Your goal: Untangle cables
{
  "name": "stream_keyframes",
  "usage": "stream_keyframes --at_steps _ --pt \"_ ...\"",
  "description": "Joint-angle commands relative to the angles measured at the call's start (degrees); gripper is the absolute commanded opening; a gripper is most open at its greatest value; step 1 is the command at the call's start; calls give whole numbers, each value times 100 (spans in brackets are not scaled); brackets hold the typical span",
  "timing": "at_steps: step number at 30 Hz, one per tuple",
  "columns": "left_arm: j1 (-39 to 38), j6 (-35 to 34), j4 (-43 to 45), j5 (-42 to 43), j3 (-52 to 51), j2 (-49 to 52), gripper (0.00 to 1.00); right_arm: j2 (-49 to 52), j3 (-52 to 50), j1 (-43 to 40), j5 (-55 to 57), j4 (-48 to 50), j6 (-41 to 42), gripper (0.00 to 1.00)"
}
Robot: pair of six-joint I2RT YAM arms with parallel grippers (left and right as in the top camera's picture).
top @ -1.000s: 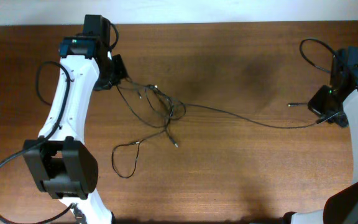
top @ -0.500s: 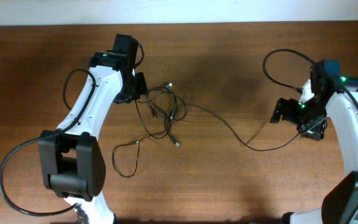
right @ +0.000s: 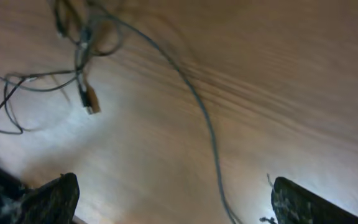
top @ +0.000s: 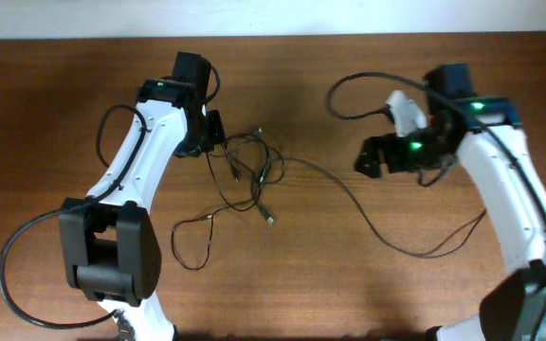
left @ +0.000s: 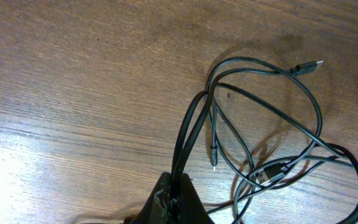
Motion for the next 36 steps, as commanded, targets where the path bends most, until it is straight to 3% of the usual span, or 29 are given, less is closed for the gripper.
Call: stream_keyframes --at_steps 1,6,10,19,21,23,25,36 --pt "-17 72 4 0 -37 -39 0 103 76 509 -214 529 42 99" --pt "-17 72 2 2 -37 -39 0 481 72 1252 409 1475 4 99" --pt "-17 72 2 0 -37 -39 0 1344 72 1591 426 2142 2 93" --pt "-17 72 2 -2 -37 -39 0 2612 72 1624 426 3010 -144 92" --pt "-17 72 4 0 -37 -39 0 2625 68 1624 426 2986 -144 81" --pt "-17 72 4 0 -37 -39 0 2625 68 1622 426 2986 -142 46" --pt "-17 72 4 0 -37 -39 0 2597 72 1624 404 2992 -118 4" --pt "-17 72 -55 0 -37 -39 0 278 260 1622 -138 2793 -74 4"
